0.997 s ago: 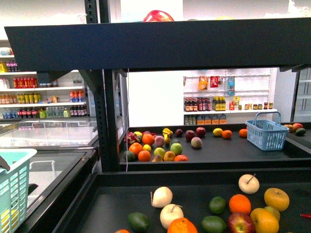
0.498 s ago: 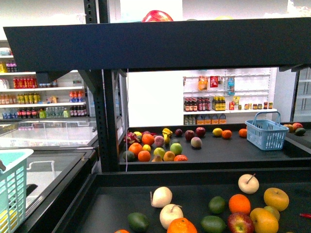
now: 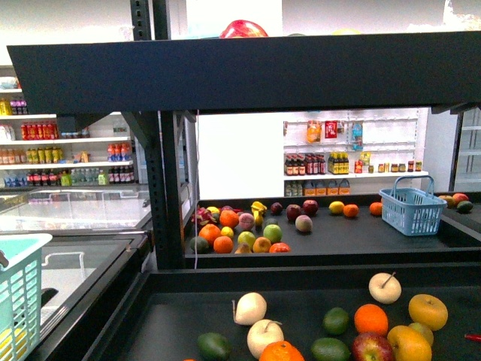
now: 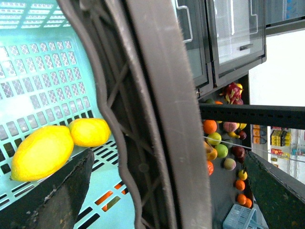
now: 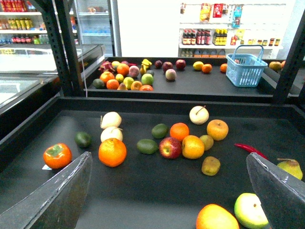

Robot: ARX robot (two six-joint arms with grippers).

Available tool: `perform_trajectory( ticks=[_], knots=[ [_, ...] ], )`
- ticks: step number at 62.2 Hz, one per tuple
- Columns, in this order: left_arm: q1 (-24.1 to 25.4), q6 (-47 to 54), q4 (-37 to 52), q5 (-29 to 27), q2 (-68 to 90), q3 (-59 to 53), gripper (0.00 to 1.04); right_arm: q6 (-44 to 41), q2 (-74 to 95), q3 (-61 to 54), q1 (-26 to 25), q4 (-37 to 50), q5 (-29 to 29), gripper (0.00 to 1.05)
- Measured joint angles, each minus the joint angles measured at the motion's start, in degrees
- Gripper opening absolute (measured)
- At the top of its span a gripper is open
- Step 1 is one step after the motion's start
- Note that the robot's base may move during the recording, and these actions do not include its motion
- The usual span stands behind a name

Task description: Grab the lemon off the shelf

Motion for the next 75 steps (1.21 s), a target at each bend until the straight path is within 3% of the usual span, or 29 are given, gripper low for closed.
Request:
perform_trajectory(
  ticks=[7, 22, 36, 37, 39, 40, 46, 51, 65, 75],
  knots=[
    [-0.46, 1.66, -2.16, -2.4, -2.97, -2.14, 0.97, 0.0, 0.0, 0.0, 0.0, 0.0, -0.02, 0.97],
    [-2.49, 8.11, -8.2, -13.25, -13.68, -9.18, 0.97, 0.0, 0.0, 0.0, 0.0, 0.0, -0.02, 0.97],
    [-8.96, 14.1, -5.62, -14.97, -26.95, -18.56, 0.97, 0.0, 0.0, 0.0, 0.0, 0.0, 0.0, 0.97],
    [-9.46, 17.68, -2.1, -12.87, -28.92, -21.11, 0.94, 0.0, 0.0, 0.0, 0.0, 0.0, -0.02, 0.97],
    [-11.04, 27.21, 13.62, -4.13, -34.25, -29.97, 0.84, 0.0, 0.0, 0.0, 0.0, 0.0, 0.0, 0.97],
    [-11.82, 32.02, 18.32, -2.99, -36.24, -33.03, 0.8, 0.0, 0.0, 0.0, 0.0, 0.0, 0.07, 0.97],
    [-19.41, 49.09, 33.16, -6.78, -47.47, -47.32, 0.63, -0.02, 0.0, 0.0, 0.0, 0.0, -0.02, 0.97],
    [-22.84, 56.43, 34.84, -7.54, -57.2, -57.7, 0.46, 0.0, 0.0, 0.0, 0.0, -0.02, -0.04, 0.97],
    [-22.95, 61.35, 36.83, -8.83, -67.43, -72.13, 0.02, 0.0, 0.0, 0.0, 0.0, -0.02, -0.04, 0.97],
    [-22.95, 61.92, 37.18, -8.74, -71.82, -76.35, 0.03, 0.0, 0.0, 0.0, 0.0, -0.02, 0.0, 0.97]
  ],
)
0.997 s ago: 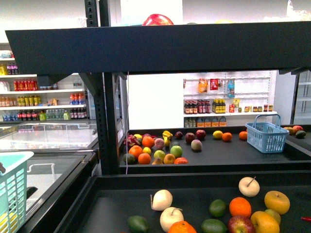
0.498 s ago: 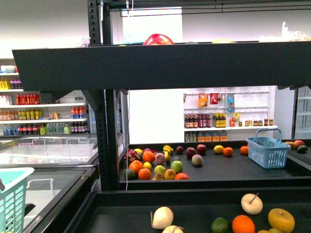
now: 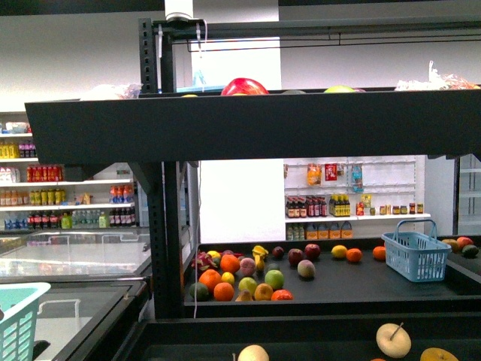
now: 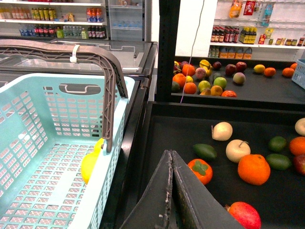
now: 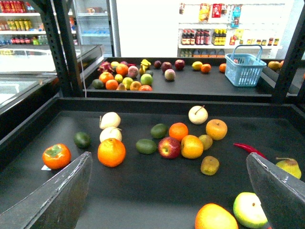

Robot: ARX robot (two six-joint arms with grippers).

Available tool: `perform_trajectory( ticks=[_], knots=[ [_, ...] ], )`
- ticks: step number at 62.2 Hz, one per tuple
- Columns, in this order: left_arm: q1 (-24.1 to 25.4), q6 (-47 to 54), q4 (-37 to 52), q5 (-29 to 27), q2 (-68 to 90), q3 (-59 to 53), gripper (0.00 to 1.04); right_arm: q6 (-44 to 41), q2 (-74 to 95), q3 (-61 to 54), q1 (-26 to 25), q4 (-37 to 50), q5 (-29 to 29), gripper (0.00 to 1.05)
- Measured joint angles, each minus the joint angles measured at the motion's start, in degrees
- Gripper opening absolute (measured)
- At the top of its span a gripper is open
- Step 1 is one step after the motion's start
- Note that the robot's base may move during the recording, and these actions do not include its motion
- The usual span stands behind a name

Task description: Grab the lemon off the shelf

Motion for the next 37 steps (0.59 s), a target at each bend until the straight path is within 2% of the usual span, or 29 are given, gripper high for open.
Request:
perform_trajectory(
  ticks=[37],
  knots=[
    [0.0, 0.17, -5.84, -0.07, -13.49, -7.26, 0.03, 0.0, 0.0, 0.0, 0.0, 0.02, 0.0, 0.97]
  ],
)
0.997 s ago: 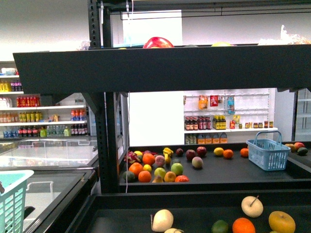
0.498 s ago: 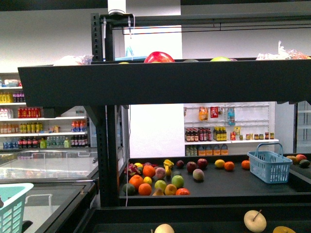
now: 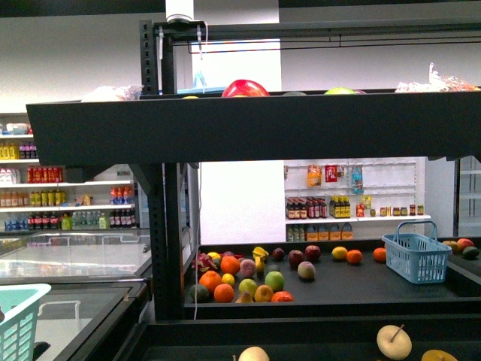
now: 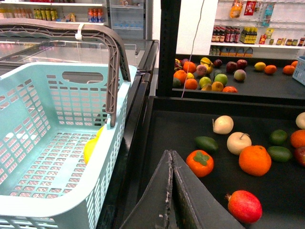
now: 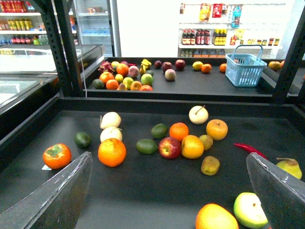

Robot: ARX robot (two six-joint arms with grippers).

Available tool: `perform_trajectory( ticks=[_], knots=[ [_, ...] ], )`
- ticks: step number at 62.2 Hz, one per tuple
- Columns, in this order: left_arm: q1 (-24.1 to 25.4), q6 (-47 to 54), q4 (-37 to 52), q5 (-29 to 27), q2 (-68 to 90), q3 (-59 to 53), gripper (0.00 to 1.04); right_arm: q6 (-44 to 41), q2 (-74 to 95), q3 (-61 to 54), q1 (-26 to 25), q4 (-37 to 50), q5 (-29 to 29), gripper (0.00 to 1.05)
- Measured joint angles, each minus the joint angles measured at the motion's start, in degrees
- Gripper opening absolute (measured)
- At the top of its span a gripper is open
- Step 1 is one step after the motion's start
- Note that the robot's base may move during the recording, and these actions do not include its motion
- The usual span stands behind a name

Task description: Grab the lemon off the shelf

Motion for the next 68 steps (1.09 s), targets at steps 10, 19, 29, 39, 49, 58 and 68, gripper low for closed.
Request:
perform_trajectory(
  ticks=[10, 19, 29, 39, 49, 58, 68],
  knots=[
    [0.0, 0.02, -0.74, 0.09, -3.06, -2.03, 0.03, 0.0, 0.0, 0.0, 0.0, -0.02, 0.0, 0.97],
    [0.0, 0.04, -2.75, 0.0, -5.53, -2.03, 0.03, 0.0, 0.0, 0.0, 0.0, -0.02, 0.0, 0.97],
    [0.0, 0.09, -13.6, -0.02, -15.08, -2.01, 0.03, 0.0, 0.0, 0.0, 0.0, -0.02, 0.02, 0.97],
    [-0.02, 0.09, -14.23, -0.04, -16.61, -2.01, 0.03, 0.0, 0.0, 0.0, 0.0, -0.02, -0.02, 0.97],
    [-0.02, 0.07, -14.25, -0.04, -16.63, -2.01, 0.22, 0.0, 0.0, 0.0, 0.0, -0.02, 0.02, 0.97],
    [-0.02, 0.09, -14.25, -0.02, -16.63, -2.01, 0.5, 0.0, 0.0, 0.0, 0.0, -0.02, 0.0, 0.97],
    [-0.02, 0.09, -14.25, -0.02, -16.63, -2.01, 0.82, 0.0, 0.0, 0.0, 0.0, -0.02, 0.0, 0.97]
  ],
)
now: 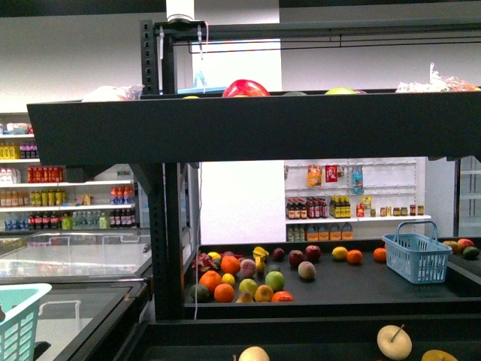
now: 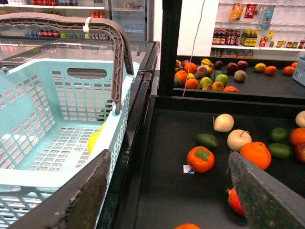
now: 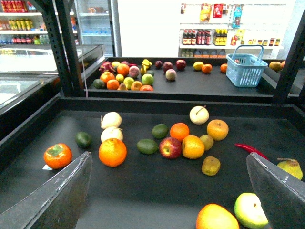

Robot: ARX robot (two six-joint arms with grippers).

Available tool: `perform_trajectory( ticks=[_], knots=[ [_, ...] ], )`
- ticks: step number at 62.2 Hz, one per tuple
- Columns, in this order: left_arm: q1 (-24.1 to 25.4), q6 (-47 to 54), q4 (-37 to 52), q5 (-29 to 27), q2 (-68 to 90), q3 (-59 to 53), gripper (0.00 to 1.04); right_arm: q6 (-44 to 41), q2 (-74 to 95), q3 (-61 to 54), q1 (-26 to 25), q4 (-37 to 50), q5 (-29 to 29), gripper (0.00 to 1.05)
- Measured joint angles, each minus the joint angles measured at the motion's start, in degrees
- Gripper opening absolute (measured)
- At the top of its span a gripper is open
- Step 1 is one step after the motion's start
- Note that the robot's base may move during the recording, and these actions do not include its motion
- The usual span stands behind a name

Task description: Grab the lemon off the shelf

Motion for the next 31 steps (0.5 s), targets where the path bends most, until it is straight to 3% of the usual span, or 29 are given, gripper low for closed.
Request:
perform_trajectory(
  ticks=[6, 31],
  knots=[
    [0.0, 0.09, 0.0, 0.0, 0.0, 0.0, 0.98, 0.0, 0.0, 0.0, 0.0, 0.0, 0.0, 0.97],
    [0.0, 0.09, 0.0, 0.0, 0.0, 0.0, 0.97, 0.0, 0.0, 0.0, 0.0, 0.0, 0.0, 0.97]
  ],
)
